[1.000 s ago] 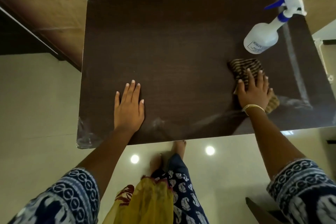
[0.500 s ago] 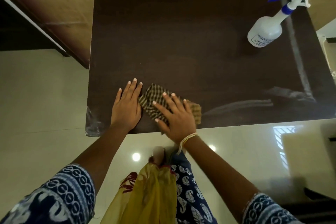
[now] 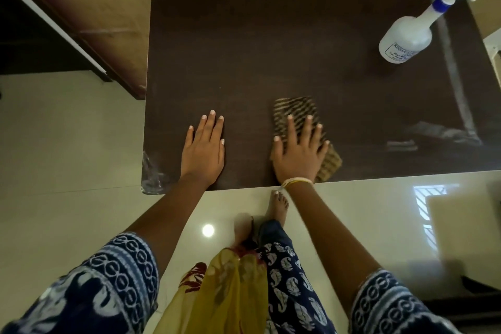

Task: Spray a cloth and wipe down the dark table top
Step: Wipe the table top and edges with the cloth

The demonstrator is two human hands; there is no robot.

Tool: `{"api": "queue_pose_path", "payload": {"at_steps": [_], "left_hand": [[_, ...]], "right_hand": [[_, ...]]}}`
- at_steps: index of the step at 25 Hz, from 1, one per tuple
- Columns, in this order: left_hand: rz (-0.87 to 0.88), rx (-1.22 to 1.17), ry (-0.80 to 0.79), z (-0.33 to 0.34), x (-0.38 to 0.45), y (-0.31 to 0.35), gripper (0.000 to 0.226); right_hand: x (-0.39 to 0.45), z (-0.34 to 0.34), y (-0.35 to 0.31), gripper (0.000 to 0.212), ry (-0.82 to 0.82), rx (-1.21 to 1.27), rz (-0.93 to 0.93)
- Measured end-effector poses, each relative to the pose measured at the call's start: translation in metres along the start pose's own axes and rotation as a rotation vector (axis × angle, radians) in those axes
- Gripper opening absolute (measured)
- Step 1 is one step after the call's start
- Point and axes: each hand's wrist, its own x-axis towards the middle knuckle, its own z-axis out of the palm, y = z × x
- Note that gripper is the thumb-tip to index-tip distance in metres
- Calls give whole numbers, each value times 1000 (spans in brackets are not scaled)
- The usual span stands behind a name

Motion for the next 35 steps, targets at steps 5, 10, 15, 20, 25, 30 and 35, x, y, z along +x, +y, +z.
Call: {"api": "queue_pose_path", "payload": {"at_steps": [5, 10, 15, 20, 25, 30, 35], "left_hand": [[-45, 45, 3, -3, 6, 23, 55], [79, 7, -6, 0, 26, 86, 55], [175, -35, -25, 7, 45, 167, 57], [182, -47, -30, 13, 60, 233, 57], [128, -68, -12, 20, 70, 274, 58], [64, -80, -9, 30, 77, 323, 59], [25, -64, -3, 34, 78, 330, 59]], "right_hand": [[-7, -5, 21, 57, -80, -54, -497], [68, -44, 175, 61, 73, -54, -7], [98, -69, 238, 61, 74, 123, 553], [97, -43, 148, 59, 10, -2, -84], [149, -73, 261, 59, 58, -38, -187], [165, -106, 387, 63, 28, 43, 338], [140, -81, 307, 60, 75, 57, 236]]}}
